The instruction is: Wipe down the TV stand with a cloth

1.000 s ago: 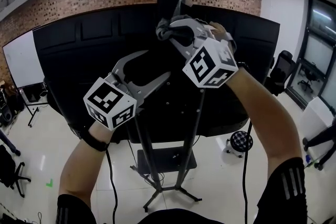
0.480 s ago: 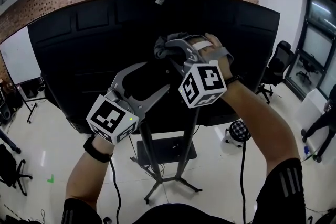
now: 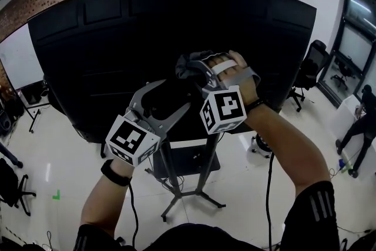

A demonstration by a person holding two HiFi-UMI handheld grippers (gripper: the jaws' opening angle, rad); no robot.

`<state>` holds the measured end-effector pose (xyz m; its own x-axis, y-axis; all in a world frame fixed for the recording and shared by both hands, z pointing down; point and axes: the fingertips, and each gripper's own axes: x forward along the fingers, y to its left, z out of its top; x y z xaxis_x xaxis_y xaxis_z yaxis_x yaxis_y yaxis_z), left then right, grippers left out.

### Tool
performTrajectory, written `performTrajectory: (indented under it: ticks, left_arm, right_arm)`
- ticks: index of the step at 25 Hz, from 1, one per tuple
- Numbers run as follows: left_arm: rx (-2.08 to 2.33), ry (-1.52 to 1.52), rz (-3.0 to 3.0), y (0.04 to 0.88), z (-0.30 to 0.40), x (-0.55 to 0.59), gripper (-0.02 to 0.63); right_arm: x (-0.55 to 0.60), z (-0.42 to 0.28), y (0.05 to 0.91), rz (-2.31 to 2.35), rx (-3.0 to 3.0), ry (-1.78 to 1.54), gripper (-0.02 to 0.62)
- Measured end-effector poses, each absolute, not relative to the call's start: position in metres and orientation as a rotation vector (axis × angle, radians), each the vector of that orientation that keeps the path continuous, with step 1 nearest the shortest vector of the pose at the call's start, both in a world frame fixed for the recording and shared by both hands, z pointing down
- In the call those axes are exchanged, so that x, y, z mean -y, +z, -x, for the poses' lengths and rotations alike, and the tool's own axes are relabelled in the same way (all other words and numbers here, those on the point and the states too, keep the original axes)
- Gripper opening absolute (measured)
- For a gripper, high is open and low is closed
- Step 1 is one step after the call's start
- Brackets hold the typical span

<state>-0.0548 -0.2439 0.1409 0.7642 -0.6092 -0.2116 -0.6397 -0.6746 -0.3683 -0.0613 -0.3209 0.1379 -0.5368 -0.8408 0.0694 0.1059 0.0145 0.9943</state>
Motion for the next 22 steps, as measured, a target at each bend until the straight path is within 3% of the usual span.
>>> performTrajectory:
  ticks: [22]
  left_arm:
    - [-1.058,0.001,2.704,0.260,0.062,0.257,0.304]
  right_arm:
    - [0.322,0.060,0.296,-0.681,1.503,-1.460,0.021]
